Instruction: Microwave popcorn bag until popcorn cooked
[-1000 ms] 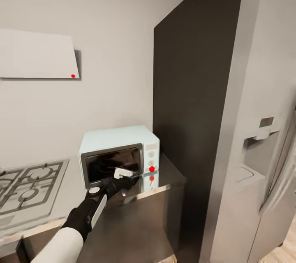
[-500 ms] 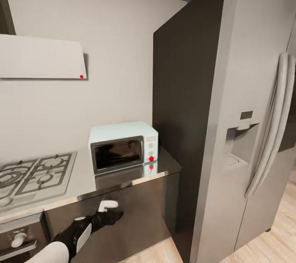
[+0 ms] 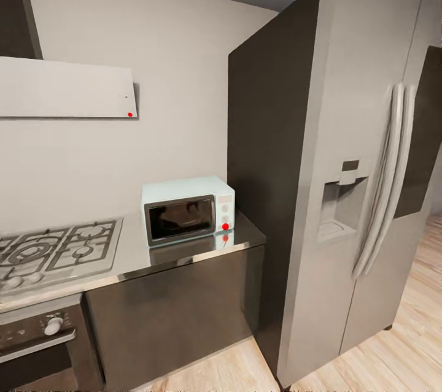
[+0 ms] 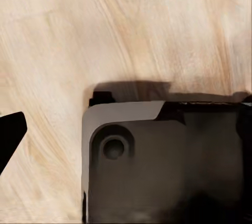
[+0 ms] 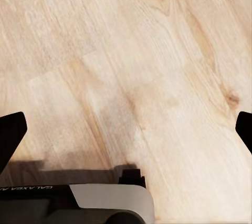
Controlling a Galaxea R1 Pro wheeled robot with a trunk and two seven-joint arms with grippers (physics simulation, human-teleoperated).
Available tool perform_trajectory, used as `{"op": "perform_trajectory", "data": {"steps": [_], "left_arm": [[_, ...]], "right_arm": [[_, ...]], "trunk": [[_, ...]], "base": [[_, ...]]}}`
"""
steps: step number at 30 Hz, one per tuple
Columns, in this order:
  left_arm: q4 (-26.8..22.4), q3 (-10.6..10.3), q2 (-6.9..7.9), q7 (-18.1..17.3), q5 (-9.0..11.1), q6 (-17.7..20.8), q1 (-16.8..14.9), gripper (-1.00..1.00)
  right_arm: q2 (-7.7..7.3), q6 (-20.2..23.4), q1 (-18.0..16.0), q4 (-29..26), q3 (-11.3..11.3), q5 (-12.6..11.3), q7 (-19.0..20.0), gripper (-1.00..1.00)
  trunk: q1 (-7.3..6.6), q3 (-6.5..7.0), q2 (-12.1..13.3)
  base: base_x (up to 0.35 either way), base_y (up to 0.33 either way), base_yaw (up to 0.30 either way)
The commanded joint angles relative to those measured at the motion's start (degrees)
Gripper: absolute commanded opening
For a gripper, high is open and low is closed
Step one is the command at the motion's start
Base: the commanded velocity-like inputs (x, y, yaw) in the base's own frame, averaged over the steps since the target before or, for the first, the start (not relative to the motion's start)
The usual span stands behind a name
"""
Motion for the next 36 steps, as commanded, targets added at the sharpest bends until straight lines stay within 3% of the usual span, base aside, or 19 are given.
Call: {"op": "perform_trajectory", "data": {"steps": [1,7,12,17,21,25,36], "left_arm": [[-0.1,0.5,-0.63,0.2,0.0,0.5,1.9,1.0],[-0.2,0.5,-2.58,1.9,0.0,0.5,5.3,1.0],[-0.4,0.6,-2.93,4.9,0.2,0.0,5.6,1.0],[-0.5,1.1,-2.99,5.2,0.2,0.3,5.6,1.0],[-0.5,3.8,-3.03,5.3,0.3,-0.4,5.6,1.0],[-0.6,9.1,-2.97,5.3,0.3,-0.2,5.6,1.0],[-0.6,10.2,-2.89,5.1,0.2,-0.3,5.6,1.0]], "right_arm": [[-0.06,-0.3,-0.1,0.2,-0.4,0.2,0.1,1.0],[-0.06,-0.3,-0.1,0.2,-0.4,0.2,0.1,1.0],[-0.06,-0.3,-0.1,0.2,-0.4,0.2,0.2,1.0],[-0.06,-0.4,-0.1,0.2,-0.4,0.2,0.2,1.0],[-0.06,-0.4,-0.1,0.2,-0.4,0.2,0.1,1.0],[-0.06,-0.5,-0.1,0.2,-0.4,0.2,0.1,1.0],[0.43,-4.0,-0.1,-2.3,-1.0,0.2,0.1,1.0]], "trunk": [[0.01,-0.09,-0.1],[0.01,-0.09,-0.1],[0.01,-0.09,-0.1],[0.01,-0.09,-0.1],[0.01,-0.09,-0.1],[0.01,-0.09,-0.1],[0.01,-0.19,-0.1]], "base": [[-0.029,0.0,0.0],[-0.007,0.0,0.0],[0.0,0.0,0.064],[0.0,0.0,0.235],[0.0,0.0,0.252],[0.0,0.0,0.253],[0.0,0.0,0.256]]}}
